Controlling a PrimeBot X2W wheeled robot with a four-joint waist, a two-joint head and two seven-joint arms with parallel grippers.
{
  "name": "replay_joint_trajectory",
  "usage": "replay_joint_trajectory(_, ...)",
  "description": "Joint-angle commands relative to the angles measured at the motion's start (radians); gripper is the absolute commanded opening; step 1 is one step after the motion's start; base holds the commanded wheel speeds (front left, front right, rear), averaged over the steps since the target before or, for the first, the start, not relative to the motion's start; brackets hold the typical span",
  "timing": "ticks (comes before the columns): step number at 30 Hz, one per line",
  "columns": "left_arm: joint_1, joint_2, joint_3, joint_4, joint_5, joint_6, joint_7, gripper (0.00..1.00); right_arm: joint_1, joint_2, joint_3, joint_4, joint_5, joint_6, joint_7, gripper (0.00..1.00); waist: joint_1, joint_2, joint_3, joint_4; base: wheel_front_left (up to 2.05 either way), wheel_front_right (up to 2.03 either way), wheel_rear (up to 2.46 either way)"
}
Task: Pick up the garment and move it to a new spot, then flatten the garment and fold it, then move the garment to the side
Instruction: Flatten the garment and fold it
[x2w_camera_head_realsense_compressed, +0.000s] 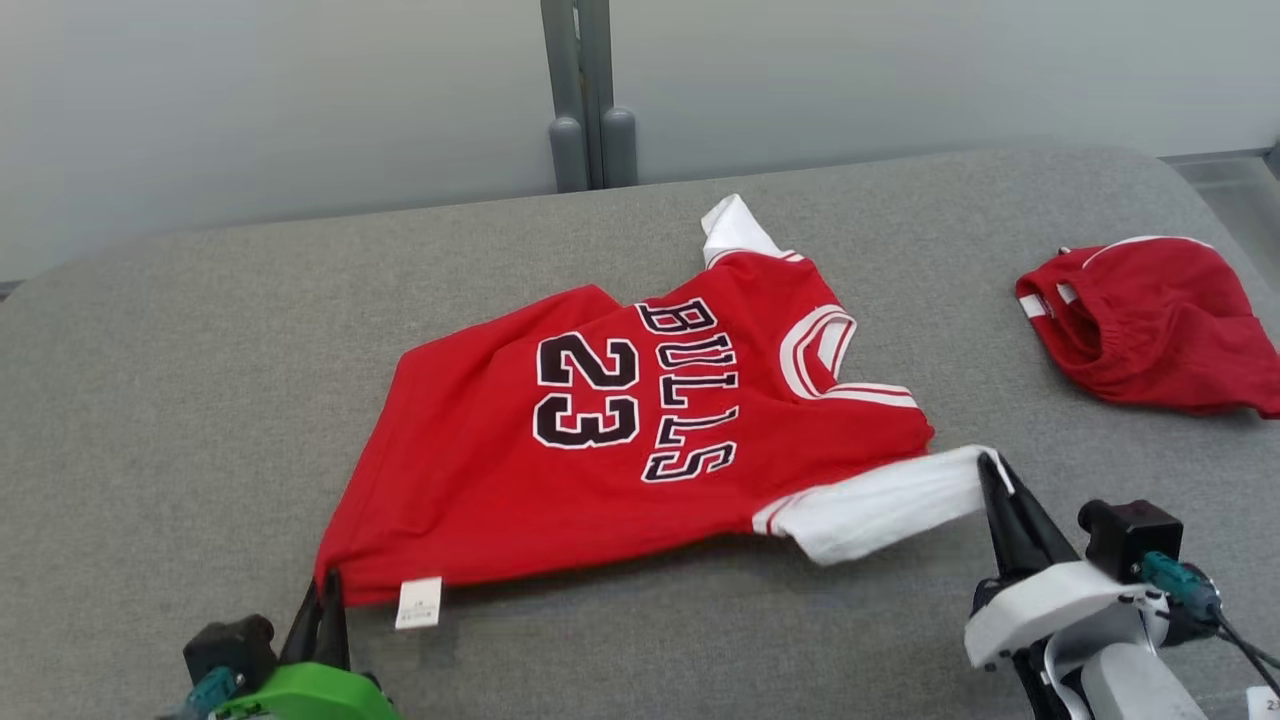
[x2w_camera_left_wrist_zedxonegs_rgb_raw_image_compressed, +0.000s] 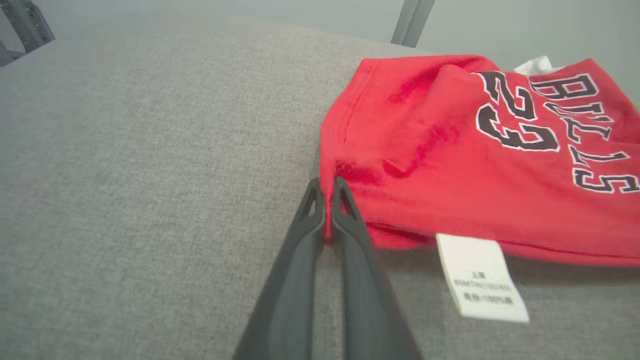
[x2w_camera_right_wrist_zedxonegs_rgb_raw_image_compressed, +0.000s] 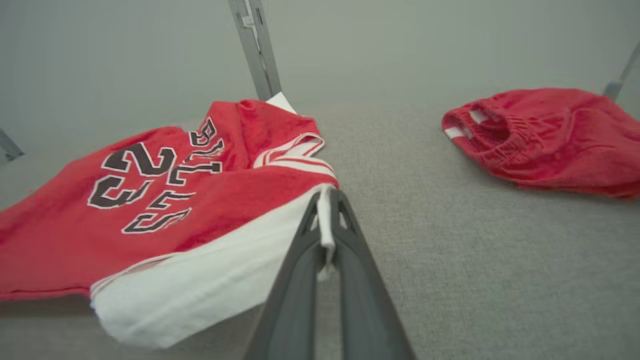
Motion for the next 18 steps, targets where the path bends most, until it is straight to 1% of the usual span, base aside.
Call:
replay_joint_trajectory(1, -0.014, 0.005, 0.002, -0.012, 0.016, -0.004, 0.000, 0.00, 0.006, 0.000, -0.008, -0.025, 0.003, -0.002, 0.000, 0.00, 0.0000, -0.0001, -0.027, -0.005, 0.00, 0.00, 0.00)
replay_joint_trajectory(3, -0.052, 0.005, 0.000, -0.042, 0.036, -0.005, 0.000, 0.00, -0.018, -0.003, -0.019, -0.099, 0.005, -0.002, 0.000, 0.00, 0.0000, -0.0001, -0.031, -0.005, 0.00, 0.00, 0.00)
replay_joint_trajectory(4, -0.094, 0.014, -0.007, -0.064, 0.057, -0.008, 0.000, 0.00, -0.056, -0.008, -0.026, -0.154, 0.021, -0.001, 0.000, 0.00, 0.0000, -0.0001, -0.030, -0.005, 0.00, 0.00, 0.00)
replay_joint_trajectory(6, -0.154, 0.034, -0.024, -0.076, 0.072, -0.010, 0.000, 0.00, -0.110, -0.025, -0.024, -0.193, 0.028, -0.002, 0.000, 0.00, 0.0000, -0.0001, -0.022, -0.005, 0.00, 0.00, 0.00)
replay_joint_trajectory(8, -0.235, 0.058, -0.051, -0.074, 0.074, -0.012, 0.000, 0.00, -0.177, -0.058, -0.014, -0.213, 0.018, -0.001, 0.000, 0.00, 0.0000, -0.0001, -0.008, -0.003, 0.00, 0.00, 0.00)
replay_joint_trajectory(12, -0.435, 0.131, -0.112, -0.076, 0.058, -0.012, 0.000, 0.00, -0.351, -0.104, -0.024, -0.219, 0.047, -0.002, 0.000, 0.00, 0.0000, -0.0001, 0.056, 0.005, 0.00, 0.00, 0.00)
replay_joint_trajectory(15, -0.583, 0.171, -0.165, -0.040, 0.060, -0.012, 0.009, 0.00, -0.482, -0.152, -0.011, -0.191, 0.056, -0.002, 0.000, 0.00, 0.0000, -0.0001, 0.116, 0.021, 0.00, 0.00, 0.00)
replay_joint_trajectory(18, -0.728, 0.190, -0.212, 0.026, 0.042, -0.012, 0.047, 0.00, -0.610, -0.199, 0.018, -0.128, 0.054, -0.002, 0.000, 0.00, 0.0000, -0.0001, 0.181, 0.035, 0.00, 0.00, 0.00)
